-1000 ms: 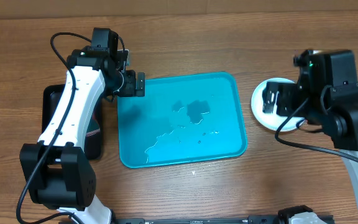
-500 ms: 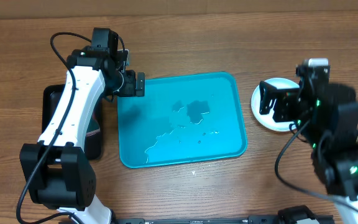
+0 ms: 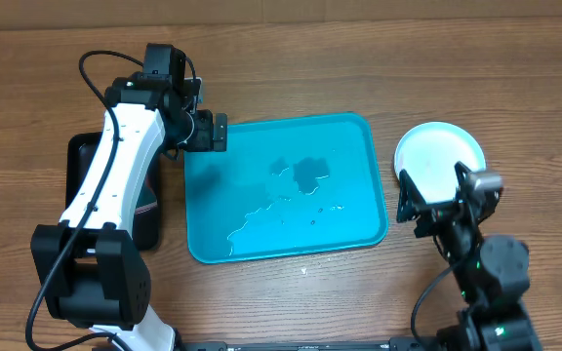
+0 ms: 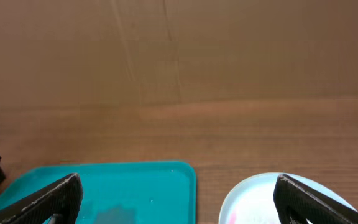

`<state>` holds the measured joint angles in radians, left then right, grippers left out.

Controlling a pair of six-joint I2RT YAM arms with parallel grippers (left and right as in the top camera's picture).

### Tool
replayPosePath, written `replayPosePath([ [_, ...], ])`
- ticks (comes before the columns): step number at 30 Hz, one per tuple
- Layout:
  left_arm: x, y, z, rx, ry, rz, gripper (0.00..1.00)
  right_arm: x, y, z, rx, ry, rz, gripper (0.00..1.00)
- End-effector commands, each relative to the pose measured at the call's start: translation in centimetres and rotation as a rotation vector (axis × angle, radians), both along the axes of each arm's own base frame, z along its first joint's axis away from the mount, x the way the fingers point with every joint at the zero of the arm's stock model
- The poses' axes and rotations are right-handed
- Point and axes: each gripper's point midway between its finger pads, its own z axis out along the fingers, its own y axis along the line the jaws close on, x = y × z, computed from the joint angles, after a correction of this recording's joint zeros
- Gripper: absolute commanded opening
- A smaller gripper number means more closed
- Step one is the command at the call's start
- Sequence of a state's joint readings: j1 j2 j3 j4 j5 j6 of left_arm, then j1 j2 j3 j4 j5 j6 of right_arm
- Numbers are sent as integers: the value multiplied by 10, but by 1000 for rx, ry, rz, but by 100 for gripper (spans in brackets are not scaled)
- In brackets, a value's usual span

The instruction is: Clean dirty plates on tray and stack at the side

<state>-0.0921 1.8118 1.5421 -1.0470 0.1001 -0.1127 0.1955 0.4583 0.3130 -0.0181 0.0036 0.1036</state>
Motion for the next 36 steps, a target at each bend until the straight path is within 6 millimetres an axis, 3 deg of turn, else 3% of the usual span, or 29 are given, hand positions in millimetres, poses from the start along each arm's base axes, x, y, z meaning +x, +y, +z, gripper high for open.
replayPosePath([
  [1, 4, 0, 12, -4, -37, 1, 100, -7, -5, -13, 6, -48, -11, 100],
  [9, 4, 0, 12, -3, -36, 1, 100, -16, -10, -40, 11, -81, -26, 100],
  [16, 4, 0, 12, -4, -37, 1, 100, -23, -11, -52, 15, -99, -25, 100],
  [36, 4, 0, 12, -4, -37, 1, 100, -31, -8, -58, 20, -82, -5, 100],
])
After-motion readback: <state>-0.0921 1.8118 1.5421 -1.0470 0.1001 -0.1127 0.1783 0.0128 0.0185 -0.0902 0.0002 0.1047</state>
